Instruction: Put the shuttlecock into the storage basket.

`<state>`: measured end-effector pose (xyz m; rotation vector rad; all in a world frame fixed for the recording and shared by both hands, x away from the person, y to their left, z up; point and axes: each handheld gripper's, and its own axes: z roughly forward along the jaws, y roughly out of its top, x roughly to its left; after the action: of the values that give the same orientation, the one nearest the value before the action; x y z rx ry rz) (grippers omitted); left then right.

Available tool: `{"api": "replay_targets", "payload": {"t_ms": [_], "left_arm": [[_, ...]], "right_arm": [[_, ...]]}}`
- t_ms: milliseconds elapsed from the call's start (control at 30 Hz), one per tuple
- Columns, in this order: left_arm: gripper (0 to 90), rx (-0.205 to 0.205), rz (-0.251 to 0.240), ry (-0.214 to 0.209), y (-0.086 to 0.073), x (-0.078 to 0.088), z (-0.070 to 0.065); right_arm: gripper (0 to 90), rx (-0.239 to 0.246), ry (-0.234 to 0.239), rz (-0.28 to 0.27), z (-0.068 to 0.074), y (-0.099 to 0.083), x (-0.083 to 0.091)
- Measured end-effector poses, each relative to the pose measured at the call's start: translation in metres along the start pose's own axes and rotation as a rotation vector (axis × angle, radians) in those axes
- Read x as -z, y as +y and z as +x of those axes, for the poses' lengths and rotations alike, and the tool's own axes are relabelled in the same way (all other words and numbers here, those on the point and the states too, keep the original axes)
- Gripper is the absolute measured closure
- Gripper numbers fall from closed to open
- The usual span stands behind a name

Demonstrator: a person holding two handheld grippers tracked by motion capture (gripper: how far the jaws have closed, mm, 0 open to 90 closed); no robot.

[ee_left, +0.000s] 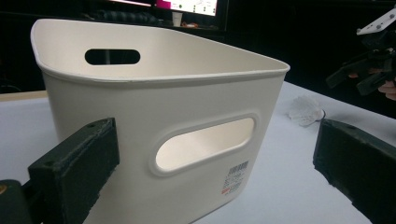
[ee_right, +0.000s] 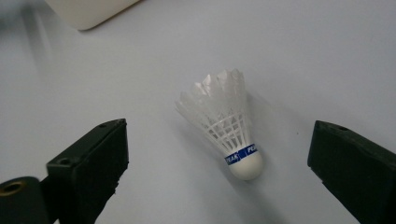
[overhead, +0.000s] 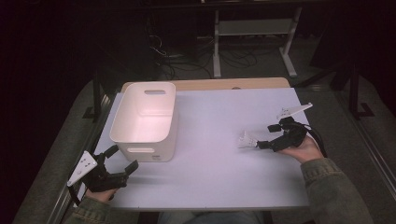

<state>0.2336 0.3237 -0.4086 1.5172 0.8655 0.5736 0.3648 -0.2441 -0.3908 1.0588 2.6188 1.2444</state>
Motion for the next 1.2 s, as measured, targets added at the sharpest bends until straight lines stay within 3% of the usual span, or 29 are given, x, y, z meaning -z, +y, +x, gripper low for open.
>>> {"api": "replay_targets", "payload": {"t_ms": [433,1100,1200], "left_arm": [[0.0,-0.004,0.0,0.002,0.0,0.0,0.0],[0.0,-0.011,0.005,0.0,0.0,0.001,0.001],[0.0,-0.012,0.004,-0.001,0.0,0.001,0.001]], "right_arm": [[0.8,0.02,0.015,0.045,-0.01,0.007,-0.001],[3.6,0.073,0.019,0.109,-0.023,0.006,-0.021],[3.5,0.076,0.008,0.141,-0.025,0.008,-0.024]]}}
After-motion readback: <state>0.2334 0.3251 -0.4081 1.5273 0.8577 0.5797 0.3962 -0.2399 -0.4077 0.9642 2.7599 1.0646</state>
